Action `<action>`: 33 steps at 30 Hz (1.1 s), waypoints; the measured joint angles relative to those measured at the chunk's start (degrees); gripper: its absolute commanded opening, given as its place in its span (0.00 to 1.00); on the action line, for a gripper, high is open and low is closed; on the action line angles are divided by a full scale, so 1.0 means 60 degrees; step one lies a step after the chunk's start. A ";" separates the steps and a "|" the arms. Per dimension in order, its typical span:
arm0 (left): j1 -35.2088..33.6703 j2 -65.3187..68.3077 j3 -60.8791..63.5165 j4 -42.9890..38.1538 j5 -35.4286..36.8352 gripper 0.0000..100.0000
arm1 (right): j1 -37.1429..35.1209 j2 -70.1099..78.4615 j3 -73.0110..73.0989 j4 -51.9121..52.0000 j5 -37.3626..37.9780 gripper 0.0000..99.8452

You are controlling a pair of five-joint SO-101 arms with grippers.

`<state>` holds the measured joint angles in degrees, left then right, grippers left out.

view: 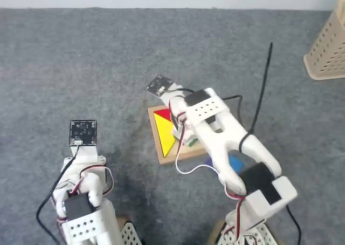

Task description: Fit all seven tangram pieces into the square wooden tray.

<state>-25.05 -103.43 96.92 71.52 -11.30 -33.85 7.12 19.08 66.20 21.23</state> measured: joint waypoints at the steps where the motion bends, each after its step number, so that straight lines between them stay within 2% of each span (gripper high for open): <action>1: 0.0000 0.0000 0.0000 0.0000 0.0000 0.01 | -0.0132 0.0015 0.0000 0.0000 0.0000 0.04; 7: 0.0000 0.0000 0.0000 0.0000 0.0000 0.01 | -0.0440 0.0015 0.0000 0.0000 0.0000 0.05; 14: 0.0000 0.0000 0.0000 0.0000 0.0000 0.01 | -0.0440 0.0015 0.0000 0.0000 0.0000 0.18; 28: 0.0000 0.0000 0.0000 0.0000 0.0000 0.01 | -0.0440 0.0015 0.0000 0.0029 0.0000 0.19; 33: 0.0000 0.0000 0.0000 0.0000 0.0000 0.01 | -0.0440 0.0015 0.0000 0.0029 0.0000 0.24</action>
<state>-25.05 -103.43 96.92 71.52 -11.30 -36.48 7.21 19.08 66.37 21.23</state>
